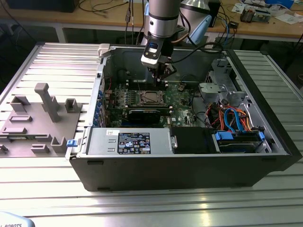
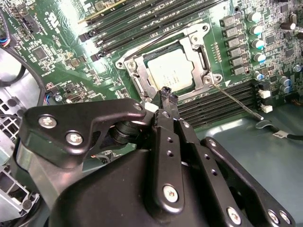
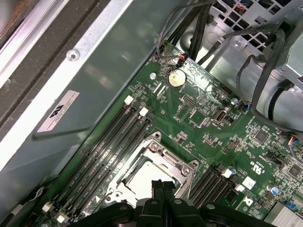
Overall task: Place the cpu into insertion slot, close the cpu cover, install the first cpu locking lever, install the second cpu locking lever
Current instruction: 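Install the first cpu locking lever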
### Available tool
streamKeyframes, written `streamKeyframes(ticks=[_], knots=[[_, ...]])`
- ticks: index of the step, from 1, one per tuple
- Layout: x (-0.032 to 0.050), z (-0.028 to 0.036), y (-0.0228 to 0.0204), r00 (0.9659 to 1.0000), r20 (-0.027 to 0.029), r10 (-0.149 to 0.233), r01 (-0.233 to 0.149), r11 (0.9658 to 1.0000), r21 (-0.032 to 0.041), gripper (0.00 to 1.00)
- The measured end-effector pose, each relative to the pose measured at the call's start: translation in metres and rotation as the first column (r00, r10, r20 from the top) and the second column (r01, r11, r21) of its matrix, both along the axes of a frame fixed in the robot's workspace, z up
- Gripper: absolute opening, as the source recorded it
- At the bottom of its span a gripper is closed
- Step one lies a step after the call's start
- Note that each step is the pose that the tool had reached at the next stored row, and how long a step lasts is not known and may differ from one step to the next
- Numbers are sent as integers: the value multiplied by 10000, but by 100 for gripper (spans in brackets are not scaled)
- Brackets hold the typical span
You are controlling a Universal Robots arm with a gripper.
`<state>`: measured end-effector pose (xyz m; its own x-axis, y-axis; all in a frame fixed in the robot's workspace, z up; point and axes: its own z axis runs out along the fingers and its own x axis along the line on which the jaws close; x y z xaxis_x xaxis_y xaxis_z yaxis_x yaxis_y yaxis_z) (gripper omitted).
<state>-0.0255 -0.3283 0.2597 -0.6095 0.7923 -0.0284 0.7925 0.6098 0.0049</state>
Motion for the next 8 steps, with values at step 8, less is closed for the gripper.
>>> streamKeyframes(ticks=[8], knots=[[0, 0, 0, 9997, 0, 261, -261, 9997, 0, 11]])
